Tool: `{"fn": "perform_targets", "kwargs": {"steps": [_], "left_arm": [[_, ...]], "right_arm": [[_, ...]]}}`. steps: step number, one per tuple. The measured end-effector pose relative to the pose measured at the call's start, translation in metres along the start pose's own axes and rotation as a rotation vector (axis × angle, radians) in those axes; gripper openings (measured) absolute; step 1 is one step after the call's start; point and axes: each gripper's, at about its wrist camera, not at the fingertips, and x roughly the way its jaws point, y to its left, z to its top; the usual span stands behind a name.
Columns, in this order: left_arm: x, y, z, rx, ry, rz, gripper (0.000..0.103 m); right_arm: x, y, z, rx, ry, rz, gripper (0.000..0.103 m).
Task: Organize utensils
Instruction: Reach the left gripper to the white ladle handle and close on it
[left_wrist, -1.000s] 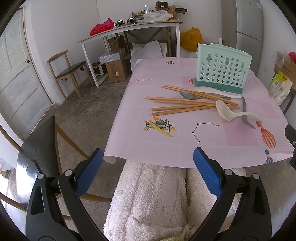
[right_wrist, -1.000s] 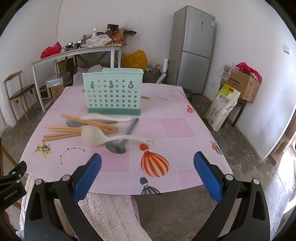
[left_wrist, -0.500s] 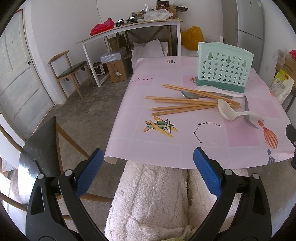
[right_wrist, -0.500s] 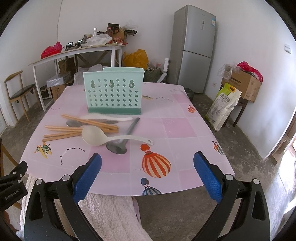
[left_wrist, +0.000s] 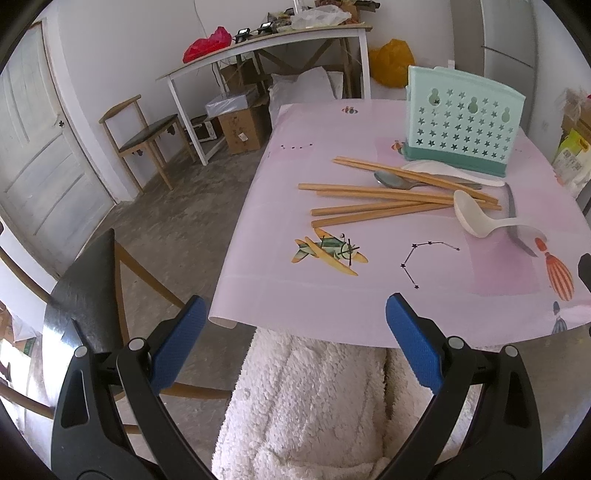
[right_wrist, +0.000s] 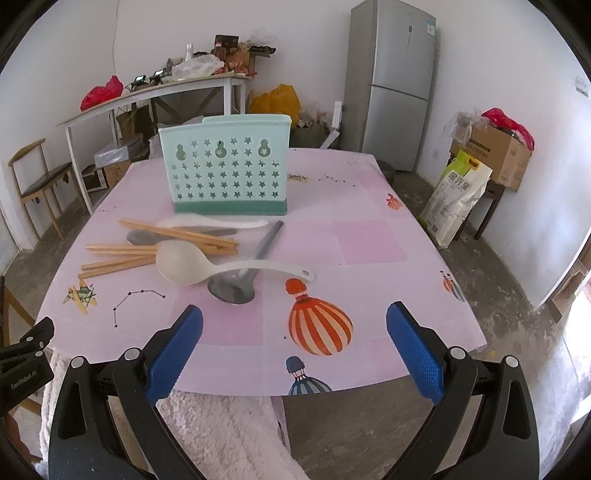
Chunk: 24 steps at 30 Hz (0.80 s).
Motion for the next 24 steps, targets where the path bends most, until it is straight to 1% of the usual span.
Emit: {"fn": "perform_targets", "kwargs": {"steps": [3, 7, 11, 14, 17, 18, 19, 21, 22, 23, 24], "left_arm": [[0.006, -0.004, 0.01, 0.012, 0.015, 0.019, 0.094], [0.026, -0.007, 0.022, 0.021, 0.026, 0.041, 0.094], [0.052, 0.0, 0.039, 0.032, 0.03, 0.062, 0.094], [0.065, 0.008, 0.047, 0.028, 0.02, 0.043, 0.094], [0.078, 0.018, 0.054, 0.036, -0.009, -0.003, 0.094], [0.084, 0.022, 0.057, 0.049, -0.028, -0.037, 0.094], [0.086, 0.023, 0.058, 0.054, -0.034, -0.052, 0.094], [0.092, 0.031, 0.062, 0.077, -0.091, -0.208, 0.094], [0.093, 0.032, 0.063, 0.076, -0.099, -0.234, 0.094], [0.097, 0.039, 0.067, 0.064, -0.131, -0.343, 0.094], [0.098, 0.04, 0.069, 0.062, -0.138, -0.366, 0.094]], "right_arm": [[0.008, 0.001, 0.001, -0.003, 0.01, 0.01, 0.097], [0.017, 0.004, 0.005, -0.02, 0.005, 0.035, 0.097], [0.024, 0.011, 0.011, -0.05, -0.036, 0.055, 0.097], [0.027, 0.016, 0.016, -0.069, -0.081, 0.081, 0.097], [0.034, 0.018, 0.021, -0.083, -0.096, 0.104, 0.097], [0.036, 0.018, 0.023, -0.088, -0.095, 0.107, 0.097], [0.04, 0.018, 0.024, -0.093, -0.094, 0.107, 0.097], [0.046, 0.017, 0.027, -0.094, -0.09, 0.112, 0.097], [0.049, 0.015, 0.028, -0.092, -0.087, 0.115, 0.097], [0.051, 0.013, 0.029, -0.088, -0.086, 0.116, 0.097], [0.053, 0.01, 0.029, -0.084, -0.087, 0.117, 0.097]]}}
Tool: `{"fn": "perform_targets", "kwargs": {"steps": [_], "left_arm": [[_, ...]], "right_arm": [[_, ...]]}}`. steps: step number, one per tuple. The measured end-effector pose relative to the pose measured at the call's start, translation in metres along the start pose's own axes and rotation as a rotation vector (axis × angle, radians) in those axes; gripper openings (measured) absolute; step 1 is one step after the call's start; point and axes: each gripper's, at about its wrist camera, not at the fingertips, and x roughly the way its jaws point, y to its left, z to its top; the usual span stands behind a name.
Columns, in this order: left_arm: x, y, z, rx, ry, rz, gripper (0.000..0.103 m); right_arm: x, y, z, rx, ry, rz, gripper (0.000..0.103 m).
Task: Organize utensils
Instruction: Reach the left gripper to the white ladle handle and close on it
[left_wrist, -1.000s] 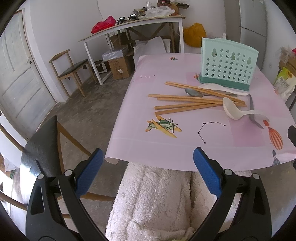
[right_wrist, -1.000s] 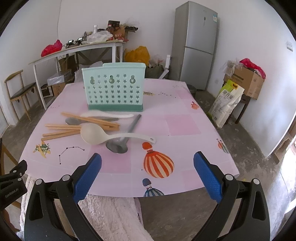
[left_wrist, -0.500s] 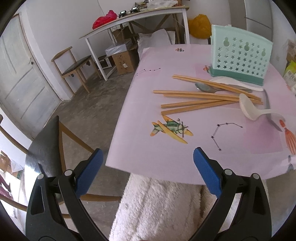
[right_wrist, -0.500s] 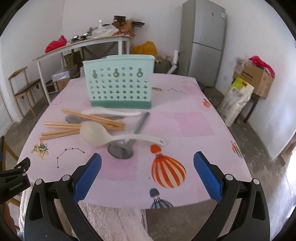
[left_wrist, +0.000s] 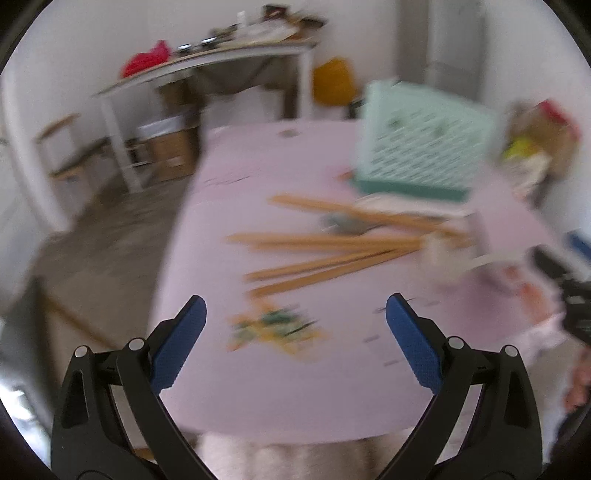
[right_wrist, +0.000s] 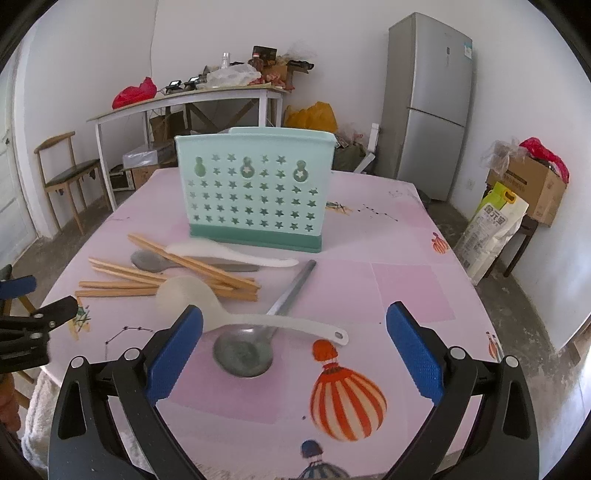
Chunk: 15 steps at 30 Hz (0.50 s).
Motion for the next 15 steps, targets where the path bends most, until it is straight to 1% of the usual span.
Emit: {"fn": "perform_targets", "kwargs": {"steps": [1, 4, 5, 7, 9, 10, 13, 14, 15], "left_arm": [[0.005, 0.002, 0.005, -0.004, -0.022, -0.05, 0.095], [0.021, 0.001, 0.014, 0.005, 0.008, -0.096, 0.095], [0.031, 0.0, 0.021, 0.023, 0.023, -0.136, 0.095], [0.042, -0.002, 0.029, 0.046, 0.027, -0.184, 0.095], [0.051, -0.001, 0.034, 0.048, 0.033, -0.224, 0.095], [0.057, 0.0, 0.038, 0.048, 0.042, -0.26, 0.095], [0.071, 0.003, 0.047, 0.054, 0.053, -0.283, 0.093], [0.08, 0.003, 0.049, 0.053, 0.074, -0.295, 0.084], [0.088, 0.004, 0.053, 0.044, 0.101, -0.303, 0.073]], "right_arm": [[0.002, -0.004, 0.0, 0.007, -0.001, -0.002, 0.097], [0.004, -0.016, -0.001, 0.029, -0.001, -0.007, 0.097], [0.005, -0.02, -0.002, 0.035, 0.002, -0.009, 0.097], [0.006, -0.027, -0.003, 0.048, 0.008, -0.011, 0.097], [0.007, -0.035, -0.004, 0.061, 0.019, -0.019, 0.097], [0.007, -0.037, -0.005, 0.063, 0.023, -0.023, 0.097], [0.008, -0.043, -0.007, 0.069, 0.026, -0.03, 0.097], [0.009, -0.045, -0.008, 0.072, 0.029, -0.03, 0.097], [0.009, -0.046, -0.008, 0.073, 0.031, -0.029, 0.097]]}}
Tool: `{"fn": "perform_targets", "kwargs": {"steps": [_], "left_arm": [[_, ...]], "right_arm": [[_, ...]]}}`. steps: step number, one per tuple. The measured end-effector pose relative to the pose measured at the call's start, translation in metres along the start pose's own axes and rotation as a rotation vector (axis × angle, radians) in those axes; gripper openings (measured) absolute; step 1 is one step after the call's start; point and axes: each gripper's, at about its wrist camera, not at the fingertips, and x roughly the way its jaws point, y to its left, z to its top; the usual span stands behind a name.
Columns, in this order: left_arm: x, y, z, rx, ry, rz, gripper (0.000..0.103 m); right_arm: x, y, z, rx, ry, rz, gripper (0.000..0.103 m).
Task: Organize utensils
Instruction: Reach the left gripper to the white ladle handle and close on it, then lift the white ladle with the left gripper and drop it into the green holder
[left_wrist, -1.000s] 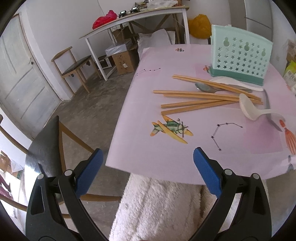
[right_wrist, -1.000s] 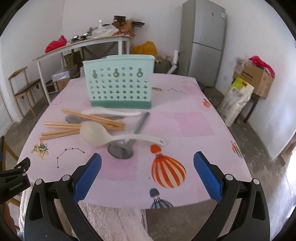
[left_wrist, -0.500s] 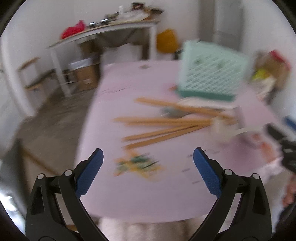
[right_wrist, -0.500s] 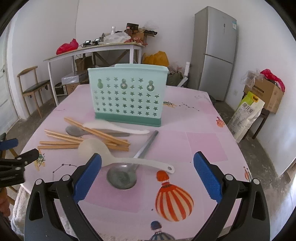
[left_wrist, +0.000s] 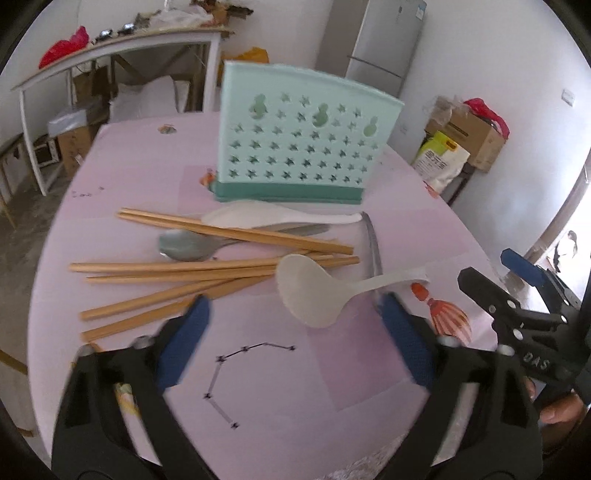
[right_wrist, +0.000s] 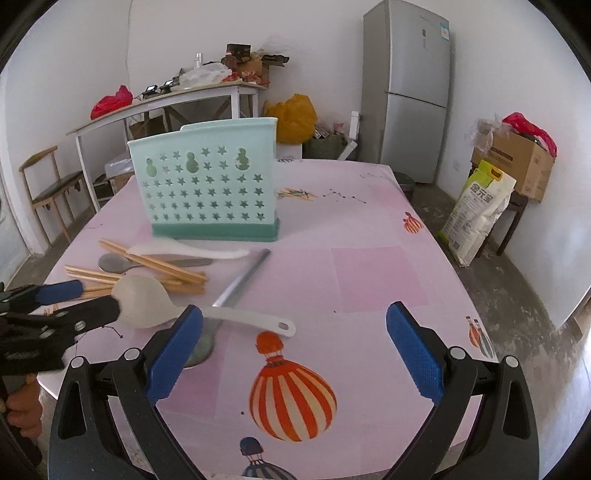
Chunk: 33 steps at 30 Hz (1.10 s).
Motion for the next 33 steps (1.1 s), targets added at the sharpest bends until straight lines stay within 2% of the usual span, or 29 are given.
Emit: {"fn": "perform_targets", "kwargs": {"steps": [2, 3, 7, 9, 10, 13, 15, 16, 19, 22, 26, 27, 28, 29, 33], "left_arm": [[0.013, 0.004, 0.01, -0.043, 0.032, -0.017, 0.064], [0.018, 0.008, 0.012, -0.078, 0.05, -0.033, 0.055], [0.039, 0.025, 0.019, -0.166, 0.087, -0.064, 0.037], [0.047, 0.028, 0.022, -0.181, 0.094, -0.08, 0.027], [0.048, 0.029, 0.023, -0.182, 0.094, -0.081, 0.027], [0.056, 0.032, 0.022, -0.193, 0.098, -0.087, 0.013], [0.055, 0.012, 0.014, -0.204, 0.104, -0.056, 0.006], [0.058, 0.01, 0.015, -0.219, 0.092, -0.095, 0.005], [0.051, 0.007, -0.007, -0.228, 0.074, -0.098, 0.005], [0.041, 0.007, -0.023, -0.25, 0.037, -0.126, 0.003], [0.021, 0.011, -0.022, -0.267, -0.025, -0.145, 0.003], [0.018, 0.011, -0.023, -0.269, -0.032, -0.146, 0.003], [0.015, 0.009, -0.018, -0.264, -0.091, -0.087, 0.003], [-0.003, 0.019, -0.021, -0.283, -0.078, -0.142, 0.003], [-0.038, 0.036, -0.026, -0.311, -0.135, -0.113, 0.003]], "right_arm": [[-0.001, -0.002, -0.002, 0.0, -0.001, 0.006, 0.097], [-0.002, -0.003, -0.002, 0.0, -0.003, 0.008, 0.097], [-0.005, -0.004, -0.004, -0.008, -0.014, 0.022, 0.097], [-0.008, -0.002, -0.005, -0.027, -0.019, 0.045, 0.097], [-0.01, -0.001, -0.006, -0.038, -0.024, 0.059, 0.097], [-0.017, 0.01, -0.01, -0.12, -0.041, 0.119, 0.097], [-0.021, 0.02, -0.014, -0.182, -0.051, 0.149, 0.097], [-0.022, 0.026, -0.016, -0.218, -0.053, 0.16, 0.096], [-0.026, 0.039, -0.021, -0.297, -0.06, 0.168, 0.088], [-0.031, 0.043, -0.023, -0.315, -0.057, 0.189, 0.08], [-0.039, 0.045, -0.024, -0.339, -0.054, 0.22, 0.073], [-0.04, 0.048, -0.026, -0.358, -0.051, 0.22, 0.071], [-0.041, 0.051, -0.028, -0.376, -0.044, 0.221, 0.068], [-0.04, 0.053, -0.029, -0.389, -0.038, 0.222, 0.065], [-0.03, 0.069, -0.036, -0.476, -0.023, 0.173, 0.059]]}}
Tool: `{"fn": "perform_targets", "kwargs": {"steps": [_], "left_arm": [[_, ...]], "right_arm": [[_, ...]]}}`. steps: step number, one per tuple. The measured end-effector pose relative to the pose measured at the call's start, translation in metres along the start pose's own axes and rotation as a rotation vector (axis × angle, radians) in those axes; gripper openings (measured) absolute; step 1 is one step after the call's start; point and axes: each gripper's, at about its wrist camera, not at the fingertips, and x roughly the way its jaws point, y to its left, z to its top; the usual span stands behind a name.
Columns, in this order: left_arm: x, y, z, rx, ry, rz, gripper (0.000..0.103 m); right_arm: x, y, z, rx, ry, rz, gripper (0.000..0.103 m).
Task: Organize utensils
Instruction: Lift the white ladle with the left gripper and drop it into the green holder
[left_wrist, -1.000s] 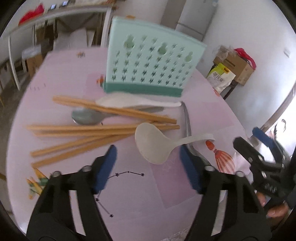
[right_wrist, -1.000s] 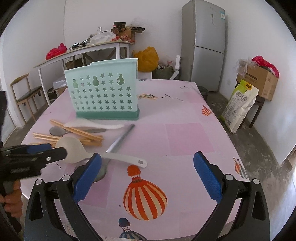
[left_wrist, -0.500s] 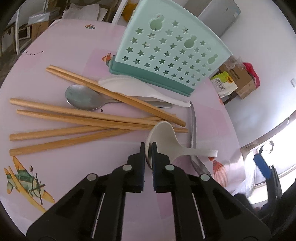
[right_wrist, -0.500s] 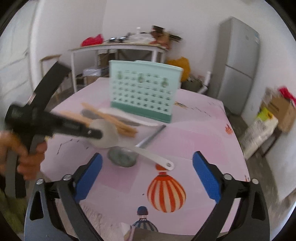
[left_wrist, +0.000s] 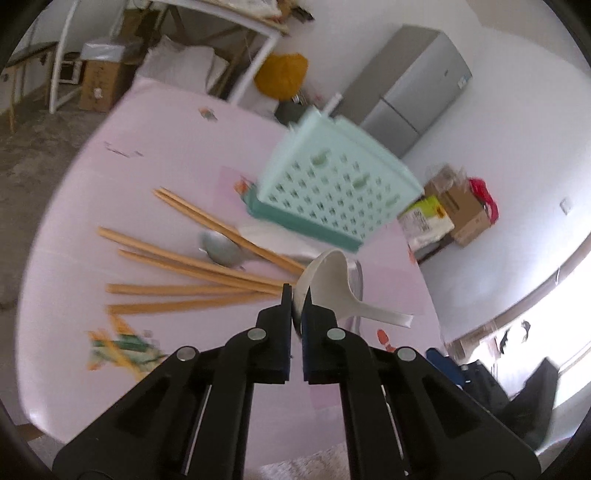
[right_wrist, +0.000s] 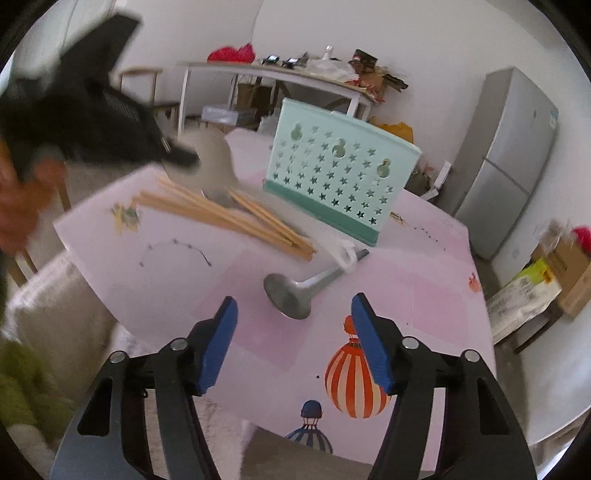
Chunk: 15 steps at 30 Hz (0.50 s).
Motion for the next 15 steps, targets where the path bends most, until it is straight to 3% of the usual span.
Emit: {"fn": "perform_targets", "kwargs": {"steps": [5, 15], "left_arm": [[-0.045, 0.015, 0.0, -0.034, -0.065, 0.041, 0.003], [-0.109, 0.033, -0.005, -0.076, -0.169, 0.069, 0.003]], "right_arm": [[0.023, 0.015, 0.0, -0.103, 0.058, -0.048, 0.04], [0.045, 0.037, 0.003, -0.222, 0.129, -0.078, 0.022]]}}
